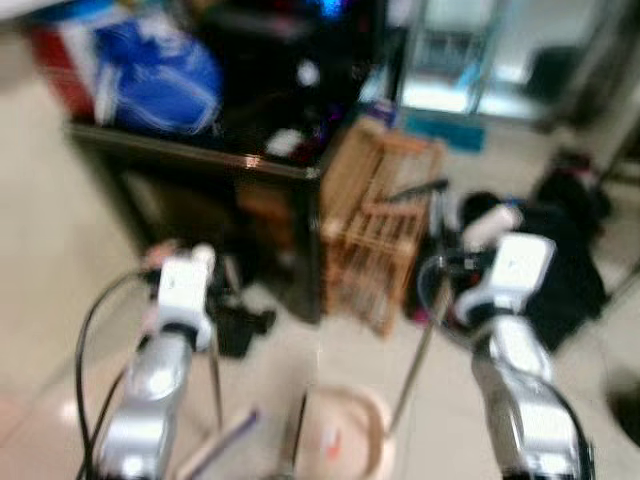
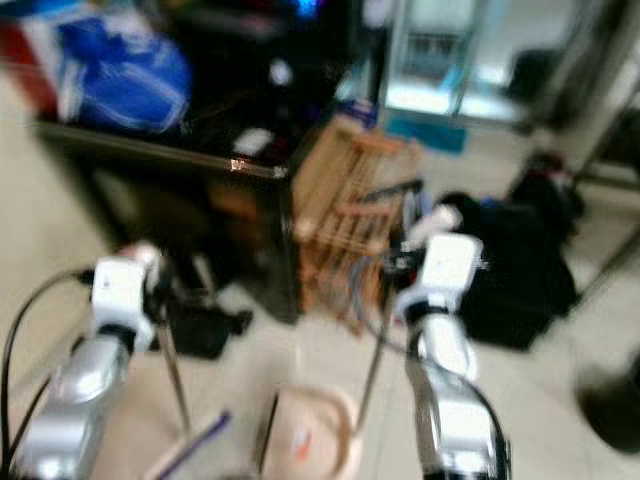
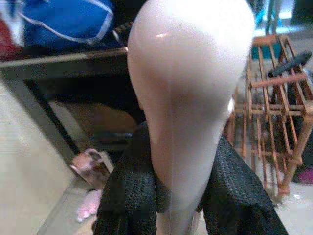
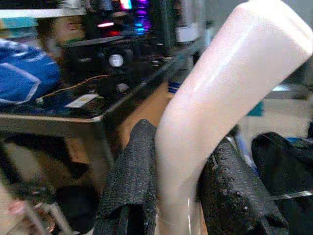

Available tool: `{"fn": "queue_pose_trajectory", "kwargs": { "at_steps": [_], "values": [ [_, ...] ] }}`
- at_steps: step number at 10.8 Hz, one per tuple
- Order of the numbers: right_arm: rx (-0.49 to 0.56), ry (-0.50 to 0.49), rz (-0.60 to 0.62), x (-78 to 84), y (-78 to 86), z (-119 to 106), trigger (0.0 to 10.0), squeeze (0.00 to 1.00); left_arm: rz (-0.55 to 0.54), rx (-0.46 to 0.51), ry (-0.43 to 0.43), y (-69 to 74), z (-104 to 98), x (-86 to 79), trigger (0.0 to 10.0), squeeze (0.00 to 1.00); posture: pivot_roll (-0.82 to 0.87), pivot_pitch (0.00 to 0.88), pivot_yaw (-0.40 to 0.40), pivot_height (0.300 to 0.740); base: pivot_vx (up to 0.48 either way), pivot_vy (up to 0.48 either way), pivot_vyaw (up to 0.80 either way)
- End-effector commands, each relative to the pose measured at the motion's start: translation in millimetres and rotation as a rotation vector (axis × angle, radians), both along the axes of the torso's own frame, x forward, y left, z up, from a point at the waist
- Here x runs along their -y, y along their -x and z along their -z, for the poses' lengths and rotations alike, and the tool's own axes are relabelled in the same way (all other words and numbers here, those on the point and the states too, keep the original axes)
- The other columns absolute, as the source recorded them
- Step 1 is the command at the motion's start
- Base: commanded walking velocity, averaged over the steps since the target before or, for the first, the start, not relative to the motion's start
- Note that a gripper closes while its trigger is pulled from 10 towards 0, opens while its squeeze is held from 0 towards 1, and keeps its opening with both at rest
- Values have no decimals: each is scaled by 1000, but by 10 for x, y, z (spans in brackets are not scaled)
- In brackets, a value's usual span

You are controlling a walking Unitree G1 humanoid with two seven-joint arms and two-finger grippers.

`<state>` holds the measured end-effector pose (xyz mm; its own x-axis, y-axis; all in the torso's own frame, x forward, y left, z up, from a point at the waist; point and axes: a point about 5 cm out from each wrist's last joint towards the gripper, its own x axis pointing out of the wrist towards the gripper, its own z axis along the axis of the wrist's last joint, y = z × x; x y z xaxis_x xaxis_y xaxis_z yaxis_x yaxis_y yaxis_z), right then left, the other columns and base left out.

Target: Sweep floor

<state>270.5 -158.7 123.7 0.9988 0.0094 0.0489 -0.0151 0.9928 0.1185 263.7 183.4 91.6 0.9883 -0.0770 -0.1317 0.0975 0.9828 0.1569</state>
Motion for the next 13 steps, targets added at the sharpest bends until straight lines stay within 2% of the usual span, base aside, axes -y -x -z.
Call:
{"fn": "queue_pose_trajectory", "kwargs": {
  "at_steps": [1,7,11,13],
  "values": [
    [-9,-14,-13,-5,-17,-9,10000,0,13,49,-5,4,-153,63,10000,0,61,10,34,740,0,0,800],
    [-58,22,-31,-18,-101,45,10000,0,9,93,1,109,-381,198,10000,0,93,0,-21,740,44,0,800],
    [-85,13,-42,-49,-142,93,10000,0,17,93,8,129,-440,241,10000,0,108,0,-22,740,378,0,0],
    [-94,21,-46,-65,-152,106,10000,0,14,85,10,76,-448,157,10000,0,110,0,-20,740,401,0,259]
  ]
}}
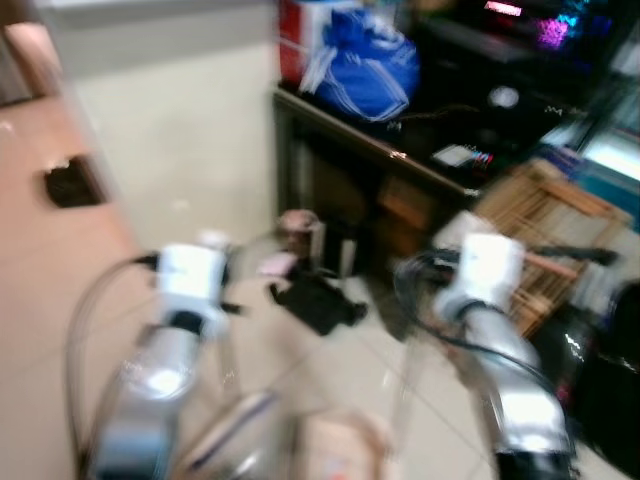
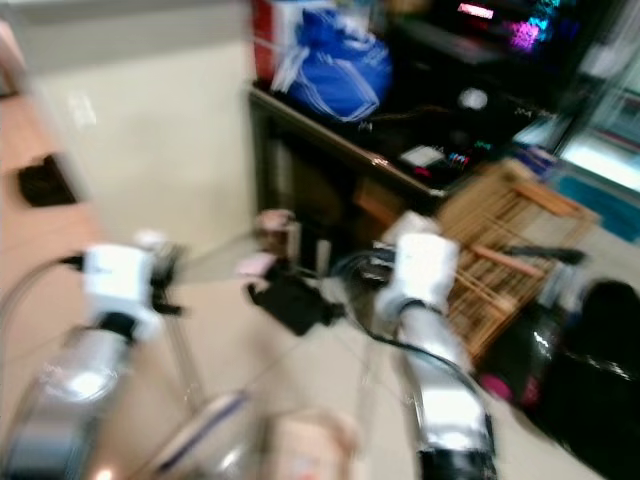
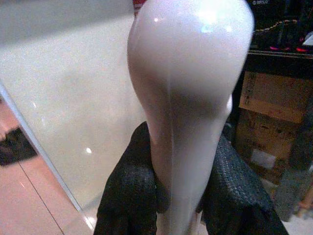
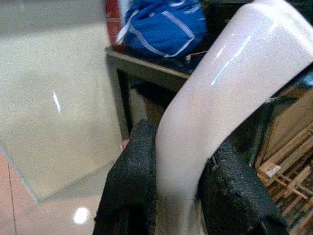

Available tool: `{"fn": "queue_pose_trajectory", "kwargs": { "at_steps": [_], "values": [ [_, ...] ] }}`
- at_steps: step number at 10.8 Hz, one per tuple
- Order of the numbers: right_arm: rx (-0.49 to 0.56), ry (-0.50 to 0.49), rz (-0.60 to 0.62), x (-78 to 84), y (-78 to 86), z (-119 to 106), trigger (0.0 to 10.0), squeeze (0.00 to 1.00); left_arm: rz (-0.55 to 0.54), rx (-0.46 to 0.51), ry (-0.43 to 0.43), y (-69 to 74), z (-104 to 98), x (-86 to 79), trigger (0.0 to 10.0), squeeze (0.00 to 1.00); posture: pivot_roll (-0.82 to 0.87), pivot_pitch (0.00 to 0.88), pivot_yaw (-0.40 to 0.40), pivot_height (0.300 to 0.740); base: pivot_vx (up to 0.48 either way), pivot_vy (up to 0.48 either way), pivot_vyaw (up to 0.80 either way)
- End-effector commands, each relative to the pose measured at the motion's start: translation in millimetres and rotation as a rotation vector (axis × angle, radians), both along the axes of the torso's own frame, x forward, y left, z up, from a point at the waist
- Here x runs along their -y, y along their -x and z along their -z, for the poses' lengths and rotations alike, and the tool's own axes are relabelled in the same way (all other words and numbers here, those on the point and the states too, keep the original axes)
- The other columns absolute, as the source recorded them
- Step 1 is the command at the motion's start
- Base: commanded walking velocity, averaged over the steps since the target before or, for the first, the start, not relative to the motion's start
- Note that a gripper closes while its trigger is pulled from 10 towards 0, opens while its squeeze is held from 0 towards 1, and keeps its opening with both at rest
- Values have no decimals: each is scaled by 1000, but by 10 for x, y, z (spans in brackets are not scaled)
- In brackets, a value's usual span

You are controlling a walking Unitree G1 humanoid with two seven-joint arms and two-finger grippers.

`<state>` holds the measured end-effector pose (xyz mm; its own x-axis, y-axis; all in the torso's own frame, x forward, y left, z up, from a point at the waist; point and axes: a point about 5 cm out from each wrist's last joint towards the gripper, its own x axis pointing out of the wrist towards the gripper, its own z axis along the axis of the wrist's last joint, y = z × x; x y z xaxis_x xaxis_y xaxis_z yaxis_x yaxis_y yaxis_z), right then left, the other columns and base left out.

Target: Sweep floor

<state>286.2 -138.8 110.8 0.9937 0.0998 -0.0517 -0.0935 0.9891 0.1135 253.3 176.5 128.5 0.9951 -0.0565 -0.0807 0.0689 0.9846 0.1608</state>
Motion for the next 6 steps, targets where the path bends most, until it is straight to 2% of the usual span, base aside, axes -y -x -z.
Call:
{"fn": "queue_pose_trajectory", "kwargs": {
  "at_steps": [1,3,6],
  "values": [
    [10,-10,69,157,-1,-26,10000,0,34,29,10,-40,-68,46,10000,0,109,0,-20,740,401,0,0],
    [-9,-14,61,171,-8,-4,10000,0,31,20,12,-44,-32,15,10000,0,109,0,-21,740,386,0,0],
    [-53,29,33,155,-32,51,10000,0,-31,-47,33,-45,96,-58,10000,0,107,0,-18,740,0,0,0]
  ]
}}
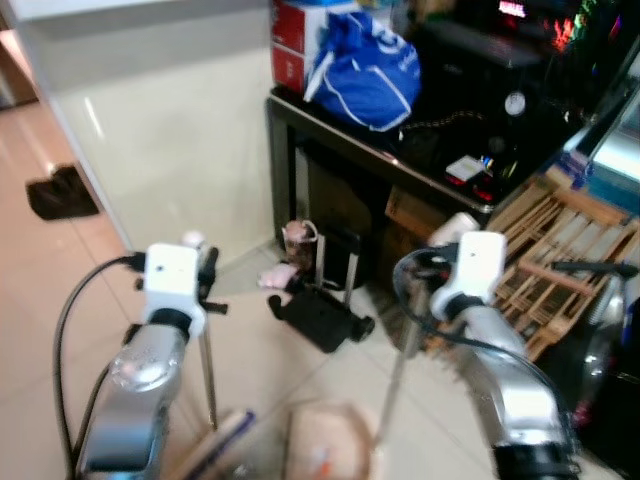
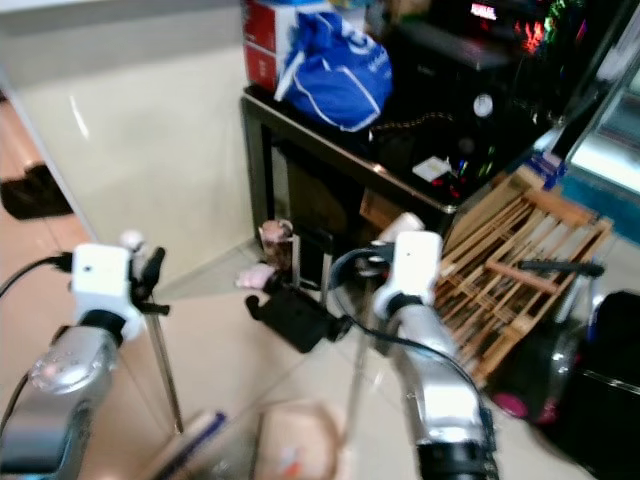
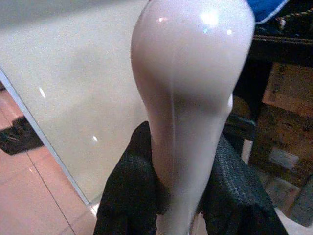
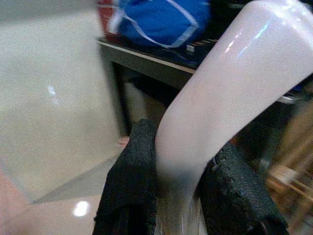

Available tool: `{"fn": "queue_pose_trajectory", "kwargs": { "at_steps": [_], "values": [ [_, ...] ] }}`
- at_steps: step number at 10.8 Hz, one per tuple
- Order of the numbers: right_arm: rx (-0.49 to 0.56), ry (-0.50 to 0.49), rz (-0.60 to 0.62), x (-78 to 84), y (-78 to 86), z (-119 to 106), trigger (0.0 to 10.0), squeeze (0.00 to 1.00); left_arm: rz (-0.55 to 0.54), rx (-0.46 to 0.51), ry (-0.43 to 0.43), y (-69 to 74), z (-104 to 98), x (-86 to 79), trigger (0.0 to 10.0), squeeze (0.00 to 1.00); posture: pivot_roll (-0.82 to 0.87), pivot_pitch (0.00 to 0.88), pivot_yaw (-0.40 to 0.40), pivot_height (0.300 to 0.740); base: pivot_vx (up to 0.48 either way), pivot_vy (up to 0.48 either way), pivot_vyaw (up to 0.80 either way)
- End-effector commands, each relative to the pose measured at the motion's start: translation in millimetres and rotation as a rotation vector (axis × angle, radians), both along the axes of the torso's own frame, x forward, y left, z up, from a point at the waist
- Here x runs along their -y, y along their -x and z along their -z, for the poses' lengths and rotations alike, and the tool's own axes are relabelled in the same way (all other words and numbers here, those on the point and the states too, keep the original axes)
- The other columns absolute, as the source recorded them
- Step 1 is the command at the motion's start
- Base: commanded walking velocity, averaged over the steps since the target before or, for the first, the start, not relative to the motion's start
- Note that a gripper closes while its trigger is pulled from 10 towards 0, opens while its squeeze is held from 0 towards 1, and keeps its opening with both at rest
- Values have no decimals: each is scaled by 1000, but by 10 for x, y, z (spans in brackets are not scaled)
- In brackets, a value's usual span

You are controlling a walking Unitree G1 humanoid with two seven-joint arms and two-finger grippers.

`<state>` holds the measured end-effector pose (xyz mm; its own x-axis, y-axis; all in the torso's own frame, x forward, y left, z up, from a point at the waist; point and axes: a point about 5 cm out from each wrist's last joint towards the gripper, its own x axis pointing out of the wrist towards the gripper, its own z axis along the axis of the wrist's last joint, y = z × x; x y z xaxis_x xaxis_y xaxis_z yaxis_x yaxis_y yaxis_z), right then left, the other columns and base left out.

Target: Sweep floor

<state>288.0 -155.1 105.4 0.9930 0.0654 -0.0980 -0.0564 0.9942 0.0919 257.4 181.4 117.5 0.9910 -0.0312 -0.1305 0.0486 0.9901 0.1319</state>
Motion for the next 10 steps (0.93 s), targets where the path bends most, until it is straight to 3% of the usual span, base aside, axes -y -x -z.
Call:
{"fn": "queue_pose_trajectory", "kwargs": {
  "at_steps": [1,10],
  "values": [
    [13,-9,10,10,-28,-39,10000,0,4,-15,13,-4,29,-8,10000,0,106,0,-19,740,0,0,0],
    [-9,-8,0,2,-61,-49,10000,0,-11,-17,-12,-23,89,2,10000,0,103,0,-21,740,0,0,0]
  ]
}}
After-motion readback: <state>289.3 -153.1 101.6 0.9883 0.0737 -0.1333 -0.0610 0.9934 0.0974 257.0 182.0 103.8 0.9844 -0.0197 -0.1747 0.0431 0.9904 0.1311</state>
